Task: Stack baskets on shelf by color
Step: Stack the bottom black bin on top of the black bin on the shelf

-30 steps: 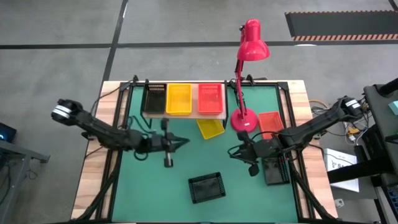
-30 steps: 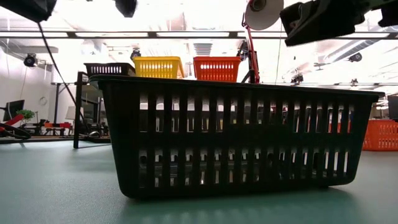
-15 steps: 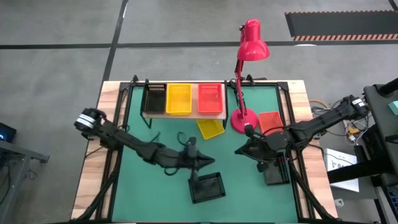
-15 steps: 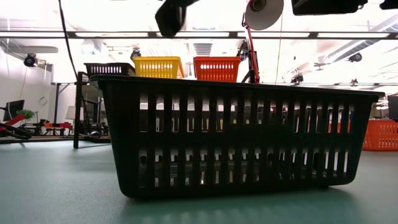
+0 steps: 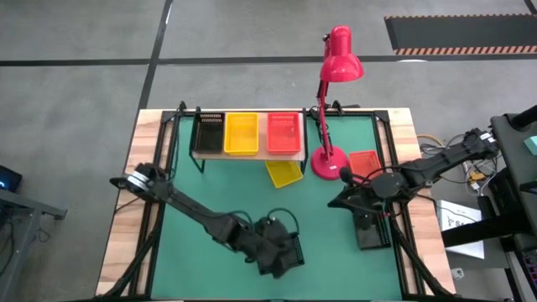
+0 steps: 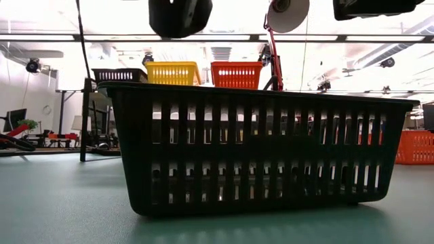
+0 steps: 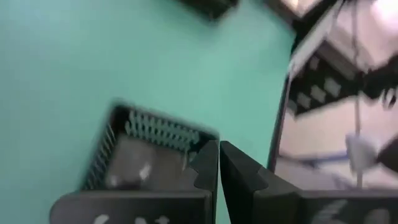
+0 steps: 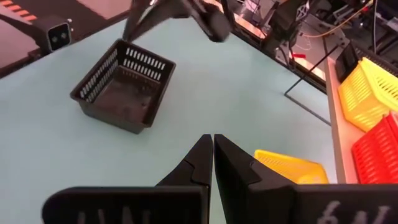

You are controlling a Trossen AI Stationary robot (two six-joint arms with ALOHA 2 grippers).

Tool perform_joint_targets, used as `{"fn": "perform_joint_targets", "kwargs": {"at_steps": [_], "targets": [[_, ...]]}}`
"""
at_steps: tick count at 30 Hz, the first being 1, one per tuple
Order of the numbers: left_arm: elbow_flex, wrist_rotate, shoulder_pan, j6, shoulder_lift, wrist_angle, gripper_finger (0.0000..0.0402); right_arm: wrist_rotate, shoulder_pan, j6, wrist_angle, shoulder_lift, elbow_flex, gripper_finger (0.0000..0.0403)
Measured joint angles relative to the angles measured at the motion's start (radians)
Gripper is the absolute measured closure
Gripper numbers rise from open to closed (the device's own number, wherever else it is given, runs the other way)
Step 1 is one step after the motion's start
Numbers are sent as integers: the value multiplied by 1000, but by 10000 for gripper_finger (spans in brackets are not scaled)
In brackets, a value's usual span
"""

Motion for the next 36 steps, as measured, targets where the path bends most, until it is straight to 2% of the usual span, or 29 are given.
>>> {"fn": "perform_joint_targets", "kwargs": {"at_steps": [5, 10, 22, 26, 36], "targets": [[153, 141, -26, 80, 113, -141, 402, 0, 16, 25, -31, -31, -7, 394], [239, 173, -41, 140, 180, -321, 402, 0, 39, 26, -31, -41, -12, 394], [190, 132, -18, 92, 177, -447, 402, 3, 45, 33, -33, -36, -15, 394], [189, 132, -10, 92, 176, -539, 402, 3, 45, 33, -33, -35, -15, 394], [190, 132, -3, 93, 165, -972, 402, 4, 44, 36, -33, -22, -16, 394]]}}
